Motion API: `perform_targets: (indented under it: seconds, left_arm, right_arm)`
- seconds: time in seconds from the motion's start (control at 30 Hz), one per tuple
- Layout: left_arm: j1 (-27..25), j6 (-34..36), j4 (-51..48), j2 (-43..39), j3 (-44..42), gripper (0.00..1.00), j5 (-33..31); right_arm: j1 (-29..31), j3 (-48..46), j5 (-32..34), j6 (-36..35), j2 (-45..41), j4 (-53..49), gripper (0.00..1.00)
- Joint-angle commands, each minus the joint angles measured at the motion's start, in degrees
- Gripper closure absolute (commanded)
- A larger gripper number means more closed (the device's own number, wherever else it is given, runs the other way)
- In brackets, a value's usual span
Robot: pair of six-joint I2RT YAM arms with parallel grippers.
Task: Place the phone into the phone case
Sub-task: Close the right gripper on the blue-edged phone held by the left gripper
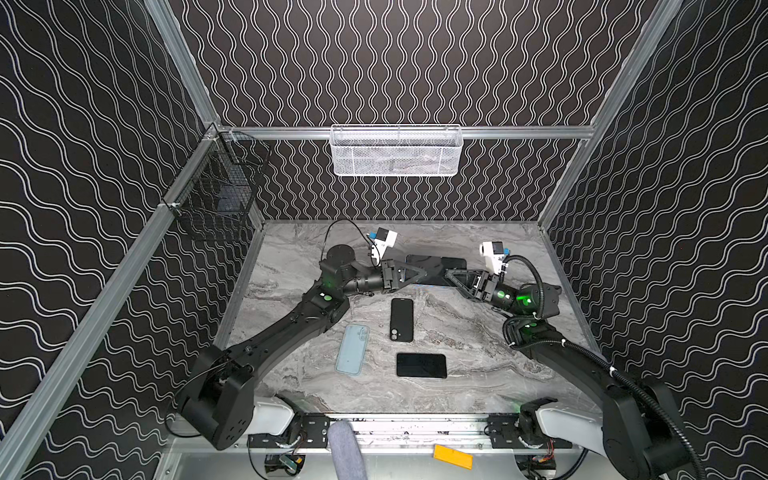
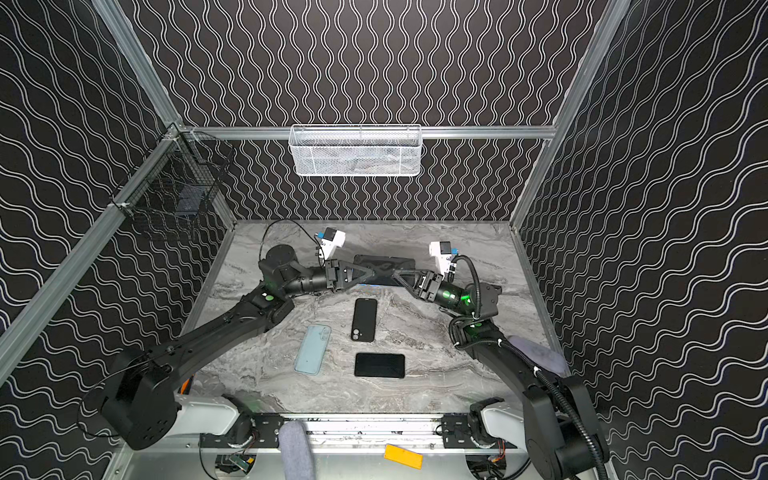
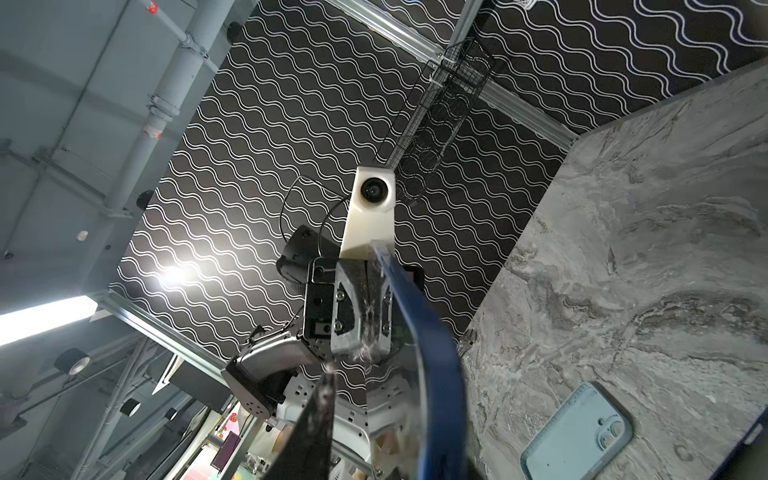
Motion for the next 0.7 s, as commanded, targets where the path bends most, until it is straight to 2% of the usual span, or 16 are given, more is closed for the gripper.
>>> perform_targets:
  seconds: [0.0,0.27,0.47,0.67]
  left_arm:
    - [-0.82,-4.41,9.48,1.47,-0.03,1.00,-3.43]
    - [-1.48,-4.84,9.62,2.25,-0.38,1.00,-3.96]
    - [-1.53,-4.59,9.48,1.58,-1.00,1.00,-4.03]
    - [-1.43,-4.36,9.28,1.11,-1.15,1.00,-4.28]
  right_arm:
    - [0.37,0.75,0.62,1.00,0.09,6.66,0.75]
    - [0.31,1.20,1.59,-1.68,-1.33,3.81,0.80]
    - [-0.14,1.45,2.82,-4.22,-2.94,0.07,0.74]
    - [-0.58,1.19,3.06,-3.50,-2.89,1.19,0.79]
